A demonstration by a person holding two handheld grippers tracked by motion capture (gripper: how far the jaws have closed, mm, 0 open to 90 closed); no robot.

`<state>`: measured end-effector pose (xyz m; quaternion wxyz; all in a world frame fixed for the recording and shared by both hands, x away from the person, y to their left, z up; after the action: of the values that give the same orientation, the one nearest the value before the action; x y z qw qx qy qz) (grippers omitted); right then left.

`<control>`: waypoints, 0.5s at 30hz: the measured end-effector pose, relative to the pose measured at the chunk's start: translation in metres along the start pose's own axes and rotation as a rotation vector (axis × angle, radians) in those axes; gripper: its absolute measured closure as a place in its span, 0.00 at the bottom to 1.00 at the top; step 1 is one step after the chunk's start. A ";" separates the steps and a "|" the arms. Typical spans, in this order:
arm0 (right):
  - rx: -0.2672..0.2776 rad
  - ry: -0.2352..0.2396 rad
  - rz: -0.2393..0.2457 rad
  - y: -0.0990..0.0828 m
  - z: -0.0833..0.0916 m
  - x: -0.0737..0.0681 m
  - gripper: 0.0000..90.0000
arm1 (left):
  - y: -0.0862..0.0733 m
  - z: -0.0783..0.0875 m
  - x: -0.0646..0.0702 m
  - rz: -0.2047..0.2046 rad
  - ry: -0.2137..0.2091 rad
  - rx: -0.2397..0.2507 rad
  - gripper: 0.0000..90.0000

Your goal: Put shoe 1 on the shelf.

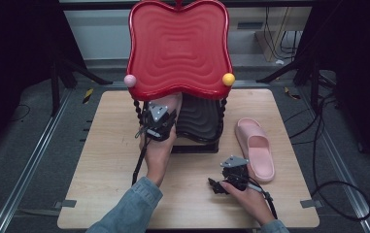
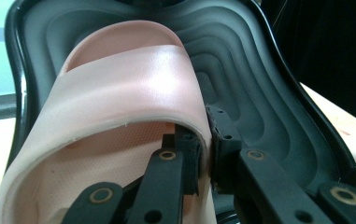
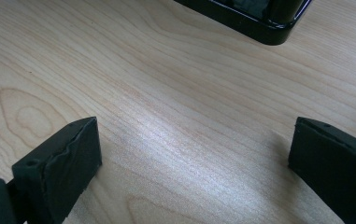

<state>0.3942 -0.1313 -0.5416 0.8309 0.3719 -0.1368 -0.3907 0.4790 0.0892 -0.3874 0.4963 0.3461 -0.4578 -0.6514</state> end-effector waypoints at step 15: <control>-0.005 0.001 0.001 0.000 0.000 -0.001 0.03 | 0.000 -0.005 0.003 0.017 -0.025 -0.037 0.88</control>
<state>0.3934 -0.1312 -0.5415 0.8319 0.3702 -0.1355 -0.3905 0.4833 0.0854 -0.3889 0.5023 0.3248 -0.4550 -0.6596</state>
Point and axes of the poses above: each handheld gripper's, and its own axes: z roughly backward along the jaws, y roughly out of its top, x roughly to its right, the point moved 4 cm from there along -z, roughly forward along the jaws, and after that the axes turned 6 degrees about y, right-handed, at the moved point
